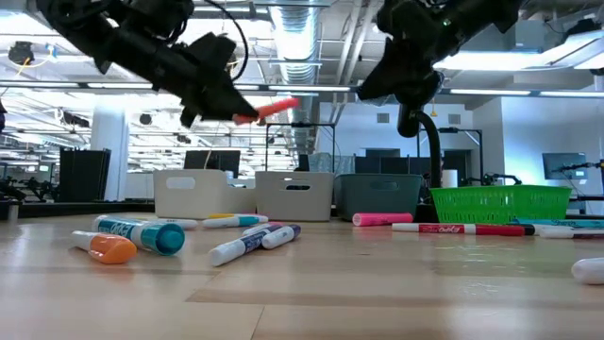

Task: Pick & Place Markers
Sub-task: Put the orange highlighter pen into the gray bin

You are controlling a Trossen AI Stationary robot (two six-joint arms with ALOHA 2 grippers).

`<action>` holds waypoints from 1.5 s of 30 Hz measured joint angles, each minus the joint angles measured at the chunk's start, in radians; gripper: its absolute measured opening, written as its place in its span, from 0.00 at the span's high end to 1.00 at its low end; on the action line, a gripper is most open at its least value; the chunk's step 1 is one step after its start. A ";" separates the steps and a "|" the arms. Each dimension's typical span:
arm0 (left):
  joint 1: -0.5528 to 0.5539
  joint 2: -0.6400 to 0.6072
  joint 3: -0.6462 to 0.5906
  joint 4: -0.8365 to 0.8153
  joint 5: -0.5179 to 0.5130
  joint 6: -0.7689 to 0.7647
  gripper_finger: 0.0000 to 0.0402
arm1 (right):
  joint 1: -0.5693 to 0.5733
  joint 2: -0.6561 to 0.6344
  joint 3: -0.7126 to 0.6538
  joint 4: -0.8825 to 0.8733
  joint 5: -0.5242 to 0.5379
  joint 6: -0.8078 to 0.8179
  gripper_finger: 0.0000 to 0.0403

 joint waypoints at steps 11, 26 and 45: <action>0.070 0.000 0.064 0.002 -0.001 0.022 0.81 | 0.001 0.000 0.000 0.079 0.001 0.000 0.82; 0.151 0.193 0.187 0.041 -0.010 0.030 0.81 | -0.040 0.000 0.001 0.151 0.002 -0.034 0.82; 0.226 0.419 0.254 0.066 -0.013 -0.039 0.80 | -0.028 0.000 0.001 0.000 0.003 0.052 0.82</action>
